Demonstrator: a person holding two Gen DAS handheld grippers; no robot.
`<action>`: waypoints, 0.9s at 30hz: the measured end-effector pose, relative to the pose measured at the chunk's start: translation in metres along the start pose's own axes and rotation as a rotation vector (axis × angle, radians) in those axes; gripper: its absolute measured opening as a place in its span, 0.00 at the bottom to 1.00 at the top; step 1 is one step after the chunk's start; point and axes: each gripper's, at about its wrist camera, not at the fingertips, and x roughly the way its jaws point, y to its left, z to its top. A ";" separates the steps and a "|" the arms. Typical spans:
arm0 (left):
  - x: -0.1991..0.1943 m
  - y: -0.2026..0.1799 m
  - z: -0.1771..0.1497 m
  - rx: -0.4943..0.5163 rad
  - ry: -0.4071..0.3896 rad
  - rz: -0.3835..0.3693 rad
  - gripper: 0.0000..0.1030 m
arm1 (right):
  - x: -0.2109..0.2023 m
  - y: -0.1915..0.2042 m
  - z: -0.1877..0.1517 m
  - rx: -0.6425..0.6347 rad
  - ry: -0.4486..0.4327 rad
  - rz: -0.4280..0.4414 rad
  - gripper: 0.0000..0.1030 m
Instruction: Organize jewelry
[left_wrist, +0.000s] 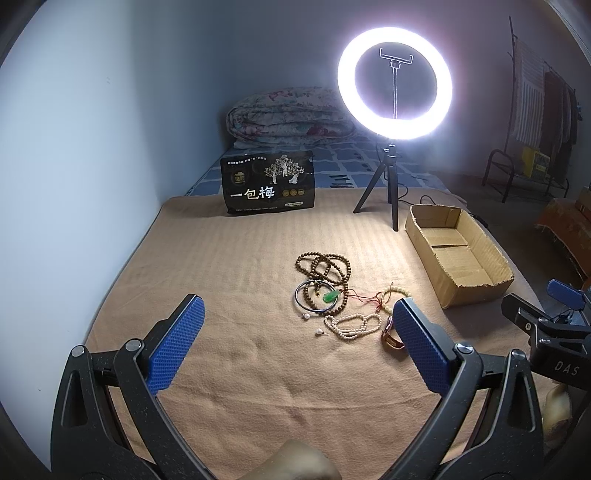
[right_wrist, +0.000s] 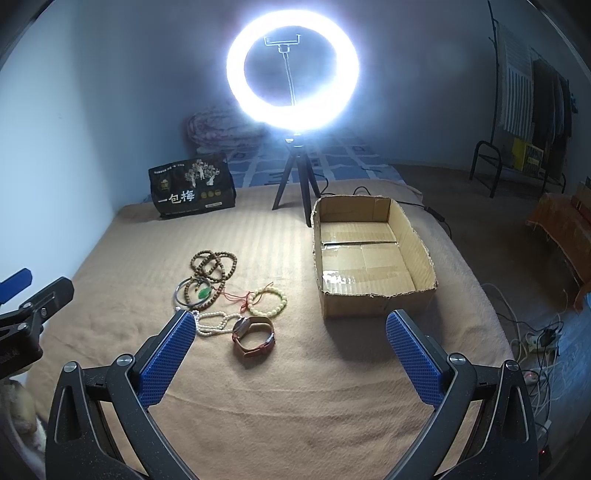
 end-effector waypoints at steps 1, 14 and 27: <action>0.000 0.000 0.000 0.000 0.000 -0.001 1.00 | 0.000 0.000 0.000 -0.001 0.000 0.001 1.00; 0.006 0.010 -0.007 -0.004 0.013 0.009 1.00 | 0.004 -0.001 0.002 -0.003 0.019 0.003 1.00; 0.047 0.045 -0.004 -0.045 0.119 0.040 1.00 | 0.030 -0.002 0.000 -0.089 0.054 0.030 0.99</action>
